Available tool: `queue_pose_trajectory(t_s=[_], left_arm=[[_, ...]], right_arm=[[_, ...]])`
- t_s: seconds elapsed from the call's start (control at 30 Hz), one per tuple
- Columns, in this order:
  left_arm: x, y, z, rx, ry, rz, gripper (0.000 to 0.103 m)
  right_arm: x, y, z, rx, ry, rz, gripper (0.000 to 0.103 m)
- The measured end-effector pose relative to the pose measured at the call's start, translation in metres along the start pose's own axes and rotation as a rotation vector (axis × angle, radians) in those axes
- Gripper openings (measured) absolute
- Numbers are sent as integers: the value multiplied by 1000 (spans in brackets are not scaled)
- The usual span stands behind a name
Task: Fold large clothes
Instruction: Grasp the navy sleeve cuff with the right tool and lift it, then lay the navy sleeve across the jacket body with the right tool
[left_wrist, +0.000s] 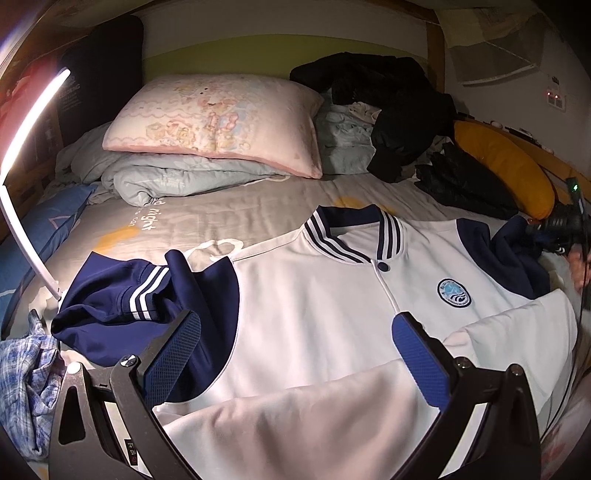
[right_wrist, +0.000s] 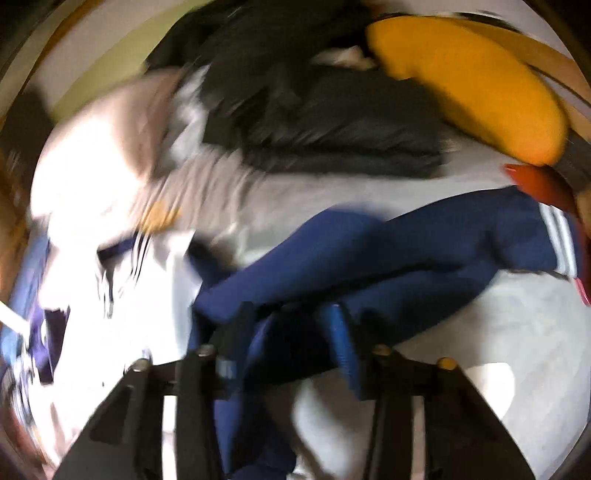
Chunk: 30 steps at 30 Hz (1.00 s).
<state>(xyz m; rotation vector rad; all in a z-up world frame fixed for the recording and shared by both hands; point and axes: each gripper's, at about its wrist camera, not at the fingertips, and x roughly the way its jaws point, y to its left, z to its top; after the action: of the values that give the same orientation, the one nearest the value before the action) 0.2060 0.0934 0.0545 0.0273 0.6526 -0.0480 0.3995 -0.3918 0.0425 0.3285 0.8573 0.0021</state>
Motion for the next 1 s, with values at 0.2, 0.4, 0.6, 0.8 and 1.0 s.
queue_pose_trajectory(t_s=[0.2,0.4,0.6,0.8,1.0], left_arm=[[9,-1,-2,1,26,3,103],[11,-2,-3,15,11,26,103],[13,-3,-5,32,14,33,103],[-3,1,3,-21,-9,32,93],[-27,-9,15,12,-104,38,93]], right_arm=[[4,-75,8,271,33,-128,43],[35,-110,1,357,134,-100,43],[47,-113,1,378,54,-60,23],[12,-102,12,442,-40,10,3],[-56,7,11,131,-161,179,3]])
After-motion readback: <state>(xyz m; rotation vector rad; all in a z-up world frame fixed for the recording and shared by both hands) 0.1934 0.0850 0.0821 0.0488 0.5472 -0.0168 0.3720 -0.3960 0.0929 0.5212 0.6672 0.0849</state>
